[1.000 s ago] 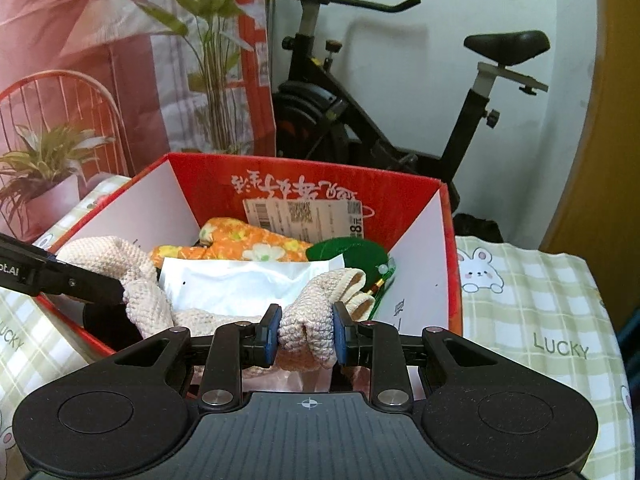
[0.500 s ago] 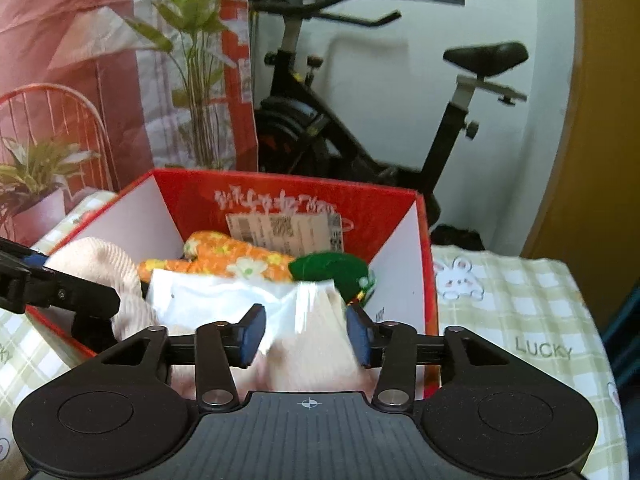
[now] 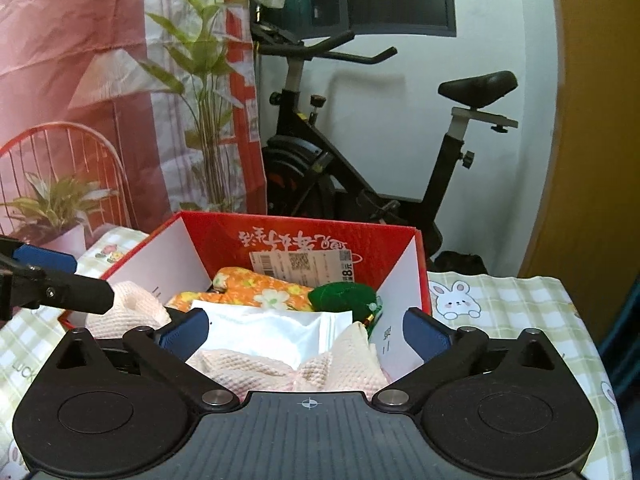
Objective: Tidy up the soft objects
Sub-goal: 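Open both grippers to drop the beige cloth into the box, then move both tools back to the black glove on the table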
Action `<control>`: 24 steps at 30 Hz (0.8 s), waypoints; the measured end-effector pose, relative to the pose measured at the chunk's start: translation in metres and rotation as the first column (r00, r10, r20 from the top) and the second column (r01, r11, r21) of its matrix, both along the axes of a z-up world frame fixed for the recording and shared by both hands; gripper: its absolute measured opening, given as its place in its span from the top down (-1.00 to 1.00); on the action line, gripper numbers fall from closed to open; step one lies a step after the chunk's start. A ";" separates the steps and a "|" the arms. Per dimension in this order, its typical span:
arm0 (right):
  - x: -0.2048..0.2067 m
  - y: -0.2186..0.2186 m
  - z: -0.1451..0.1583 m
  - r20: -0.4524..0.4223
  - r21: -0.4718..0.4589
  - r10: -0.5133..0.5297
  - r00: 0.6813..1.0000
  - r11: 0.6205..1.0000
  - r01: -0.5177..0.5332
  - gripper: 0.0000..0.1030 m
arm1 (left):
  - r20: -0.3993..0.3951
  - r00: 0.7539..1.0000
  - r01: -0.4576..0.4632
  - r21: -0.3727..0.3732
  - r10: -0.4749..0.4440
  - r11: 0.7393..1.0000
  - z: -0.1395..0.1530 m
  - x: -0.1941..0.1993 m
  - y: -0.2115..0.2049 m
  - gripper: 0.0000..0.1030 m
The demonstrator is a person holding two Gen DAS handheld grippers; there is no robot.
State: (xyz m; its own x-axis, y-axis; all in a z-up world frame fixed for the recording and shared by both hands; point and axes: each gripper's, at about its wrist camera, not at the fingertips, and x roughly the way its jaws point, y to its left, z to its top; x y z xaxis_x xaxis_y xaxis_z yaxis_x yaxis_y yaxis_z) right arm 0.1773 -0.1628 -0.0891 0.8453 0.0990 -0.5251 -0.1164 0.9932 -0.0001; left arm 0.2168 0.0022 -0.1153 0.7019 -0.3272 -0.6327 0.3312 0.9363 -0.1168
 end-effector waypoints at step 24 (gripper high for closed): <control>-0.081 0.018 -0.018 -0.004 0.051 0.001 1.000 0.999 -0.001 -0.99 | 0.057 0.997 -0.045 0.047 0.043 0.998 -0.014 -0.088 0.014 -1.00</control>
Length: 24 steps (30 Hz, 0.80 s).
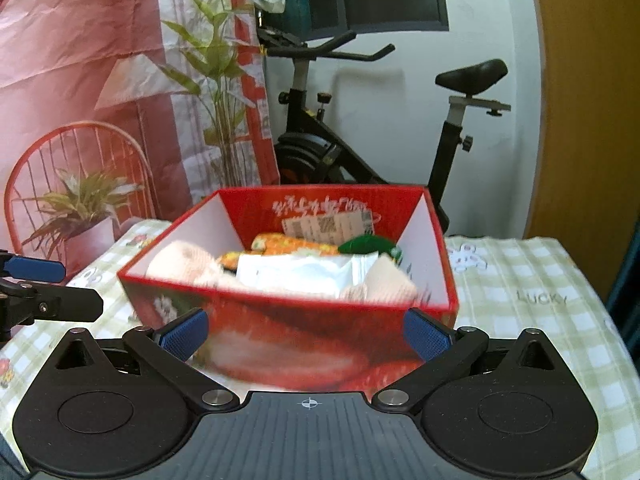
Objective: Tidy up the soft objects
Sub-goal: 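Move both tools back to the black glove on the table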
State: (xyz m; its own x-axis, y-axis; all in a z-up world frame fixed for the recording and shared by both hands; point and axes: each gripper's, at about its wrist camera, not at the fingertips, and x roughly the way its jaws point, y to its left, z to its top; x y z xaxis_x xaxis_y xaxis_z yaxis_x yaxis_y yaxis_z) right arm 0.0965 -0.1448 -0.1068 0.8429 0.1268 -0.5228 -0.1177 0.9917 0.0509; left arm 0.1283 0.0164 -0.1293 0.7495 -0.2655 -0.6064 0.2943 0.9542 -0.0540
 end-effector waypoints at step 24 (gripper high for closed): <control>-0.060 0.013 -0.078 -0.167 -0.033 0.011 0.986 0.999 -0.017 -0.99 | -0.205 0.978 -0.053 -0.043 0.043 0.998 -0.083 -0.044 0.020 -1.00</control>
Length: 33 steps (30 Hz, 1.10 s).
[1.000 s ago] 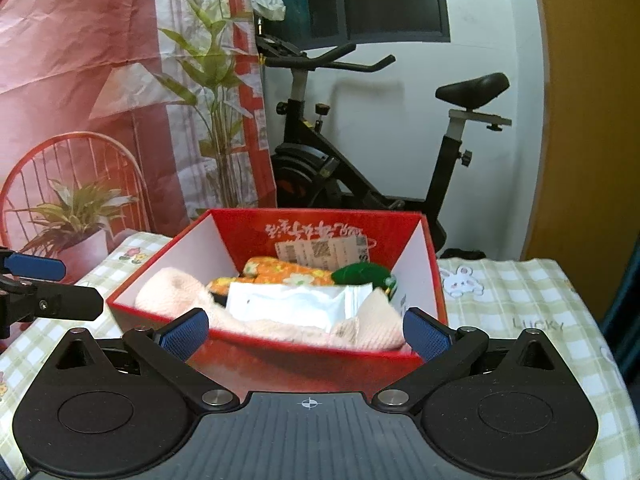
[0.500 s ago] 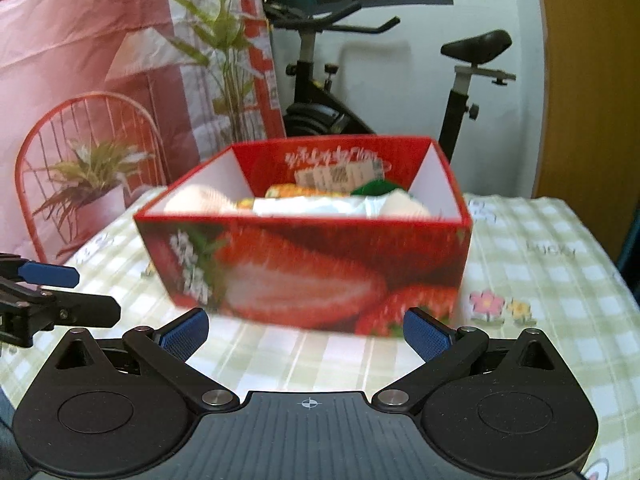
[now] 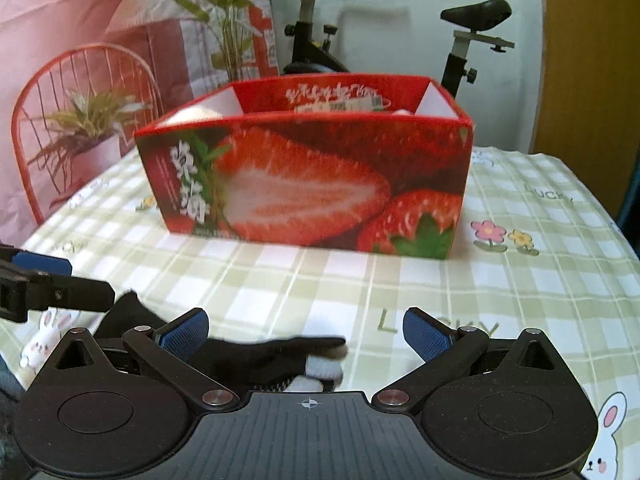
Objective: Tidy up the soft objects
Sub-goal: 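Move both tools back to the black glove on the table, then close both grippers on the black glove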
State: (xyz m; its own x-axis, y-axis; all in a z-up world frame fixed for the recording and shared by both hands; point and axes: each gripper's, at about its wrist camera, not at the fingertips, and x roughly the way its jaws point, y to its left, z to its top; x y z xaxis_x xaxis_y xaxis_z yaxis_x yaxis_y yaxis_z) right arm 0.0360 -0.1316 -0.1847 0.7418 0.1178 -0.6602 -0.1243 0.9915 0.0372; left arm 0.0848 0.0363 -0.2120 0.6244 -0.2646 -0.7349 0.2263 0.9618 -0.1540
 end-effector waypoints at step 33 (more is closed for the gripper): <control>-0.003 0.006 -0.037 -0.097 -0.028 0.048 0.994 0.998 -0.051 -0.99 | -0.055 0.998 0.023 -0.069 -0.027 0.997 -0.040 -0.002 0.005 -0.14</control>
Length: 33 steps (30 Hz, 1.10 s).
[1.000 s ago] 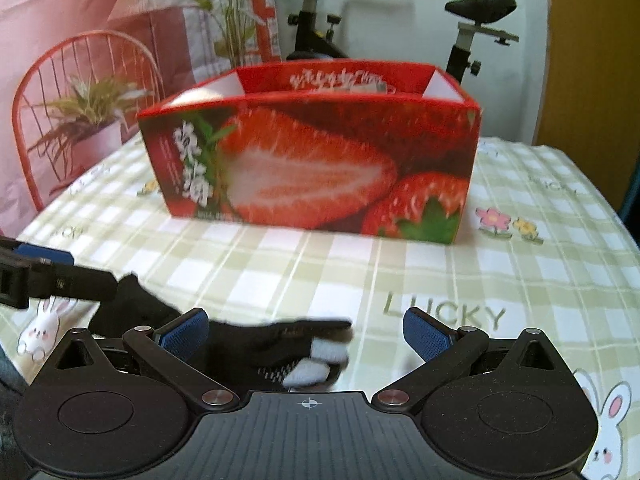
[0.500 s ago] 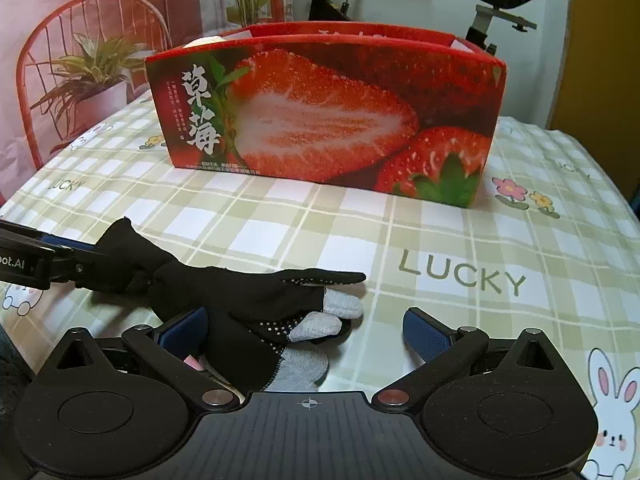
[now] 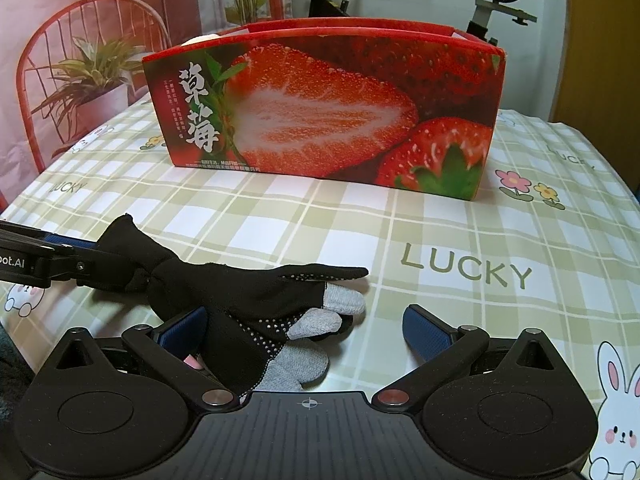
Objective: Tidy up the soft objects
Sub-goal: 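Close both grippers on the black glove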
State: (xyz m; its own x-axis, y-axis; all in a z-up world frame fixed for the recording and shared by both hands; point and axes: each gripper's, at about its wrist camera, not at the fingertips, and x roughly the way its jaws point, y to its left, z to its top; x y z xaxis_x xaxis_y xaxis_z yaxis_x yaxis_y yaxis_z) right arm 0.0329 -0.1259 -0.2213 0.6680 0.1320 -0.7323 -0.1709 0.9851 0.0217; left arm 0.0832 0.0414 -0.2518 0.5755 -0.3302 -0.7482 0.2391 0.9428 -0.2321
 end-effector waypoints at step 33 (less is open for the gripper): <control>-0.005 0.005 0.008 0.006 0.135 0.116 0.993 0.984 -0.116 0.35 | 0.003 1.000 -0.002 -0.004 0.002 1.000 -0.001 0.000 0.000 -0.14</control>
